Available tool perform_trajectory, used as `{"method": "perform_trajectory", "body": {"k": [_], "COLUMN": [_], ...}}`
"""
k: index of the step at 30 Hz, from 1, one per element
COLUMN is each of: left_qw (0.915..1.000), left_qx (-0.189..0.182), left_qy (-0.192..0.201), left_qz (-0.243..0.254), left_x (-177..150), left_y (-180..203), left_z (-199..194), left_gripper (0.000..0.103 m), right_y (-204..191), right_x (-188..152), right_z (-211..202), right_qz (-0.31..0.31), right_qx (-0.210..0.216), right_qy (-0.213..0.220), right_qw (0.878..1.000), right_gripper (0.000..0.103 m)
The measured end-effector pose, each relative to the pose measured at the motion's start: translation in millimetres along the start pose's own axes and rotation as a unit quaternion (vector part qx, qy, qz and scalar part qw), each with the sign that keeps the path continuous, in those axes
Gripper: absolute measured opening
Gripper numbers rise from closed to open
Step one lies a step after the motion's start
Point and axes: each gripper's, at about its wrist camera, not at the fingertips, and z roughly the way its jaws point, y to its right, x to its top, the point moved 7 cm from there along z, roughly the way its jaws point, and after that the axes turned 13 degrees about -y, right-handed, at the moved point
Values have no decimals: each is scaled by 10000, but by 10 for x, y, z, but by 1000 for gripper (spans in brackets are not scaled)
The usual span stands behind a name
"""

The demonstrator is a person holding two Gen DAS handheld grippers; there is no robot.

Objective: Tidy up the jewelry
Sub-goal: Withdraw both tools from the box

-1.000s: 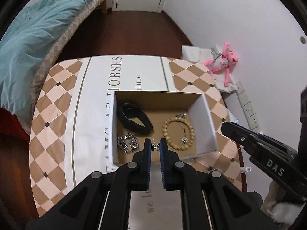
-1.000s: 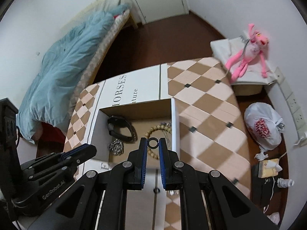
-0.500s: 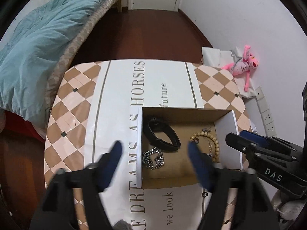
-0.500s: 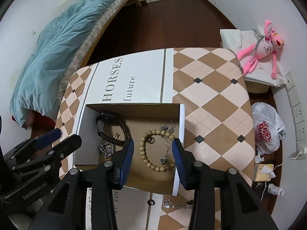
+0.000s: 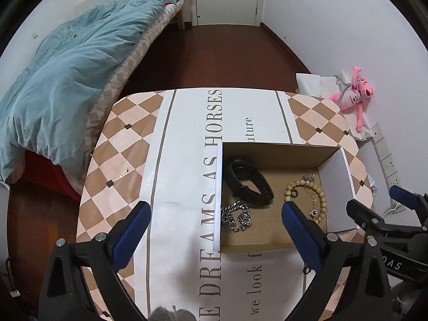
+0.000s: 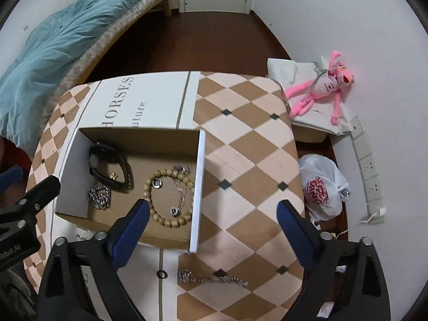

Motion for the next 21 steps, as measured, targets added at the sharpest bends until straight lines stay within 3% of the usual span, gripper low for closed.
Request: {"method": "perform_trajectory", "body": {"k": [5, 14, 21], "left_qw": [10000, 9991, 9985], "left_qx": [43, -64, -178], "left_qy": [87, 411, 526], "left_qz": [17, 7, 29], "left_x": [-72, -230, -395], "left_y": [2, 54, 102], "left_z": [-86, -447, -659], "left_gripper": [100, 100, 100], "right_y": [5, -18, 14], "right_x": [-106, -313, -565], "right_z": [-85, -609, -862], "right_qz": [92, 96, 186], "right_qx": [52, 117, 386], "right_qy": [99, 601, 742], "right_qw": [9999, 9981, 9963], "right_gripper": [101, 101, 101]}}
